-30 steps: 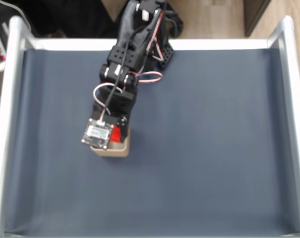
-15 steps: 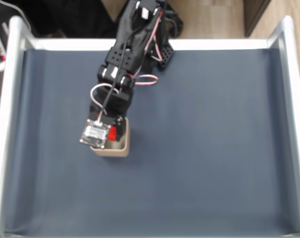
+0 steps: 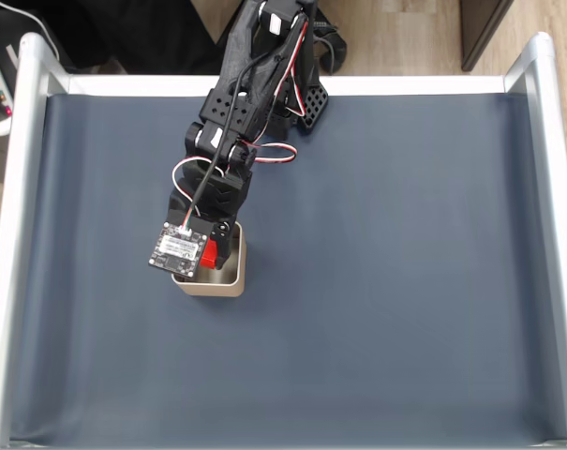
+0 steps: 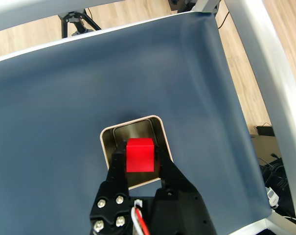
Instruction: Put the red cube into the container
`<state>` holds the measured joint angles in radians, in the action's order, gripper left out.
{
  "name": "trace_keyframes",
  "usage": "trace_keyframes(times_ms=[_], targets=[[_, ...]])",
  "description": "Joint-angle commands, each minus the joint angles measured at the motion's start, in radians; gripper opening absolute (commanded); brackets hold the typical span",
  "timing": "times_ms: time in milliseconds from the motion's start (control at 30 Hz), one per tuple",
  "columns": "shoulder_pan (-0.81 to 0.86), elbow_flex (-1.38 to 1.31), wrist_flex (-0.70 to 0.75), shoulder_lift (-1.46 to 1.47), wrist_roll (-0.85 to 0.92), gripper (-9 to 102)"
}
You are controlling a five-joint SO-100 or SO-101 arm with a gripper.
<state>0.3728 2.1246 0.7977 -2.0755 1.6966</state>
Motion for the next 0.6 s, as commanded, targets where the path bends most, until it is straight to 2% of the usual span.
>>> trace_keyframes(times_ms=[0, 200, 567], targets=[[0.012, -0.005, -0.017, -0.044, -0.034, 9], [0.014, 0.002, -0.015, -0.046, -0.061, 17], [0.014, 0.008, -0.017, -0.040, -0.074, 21]])
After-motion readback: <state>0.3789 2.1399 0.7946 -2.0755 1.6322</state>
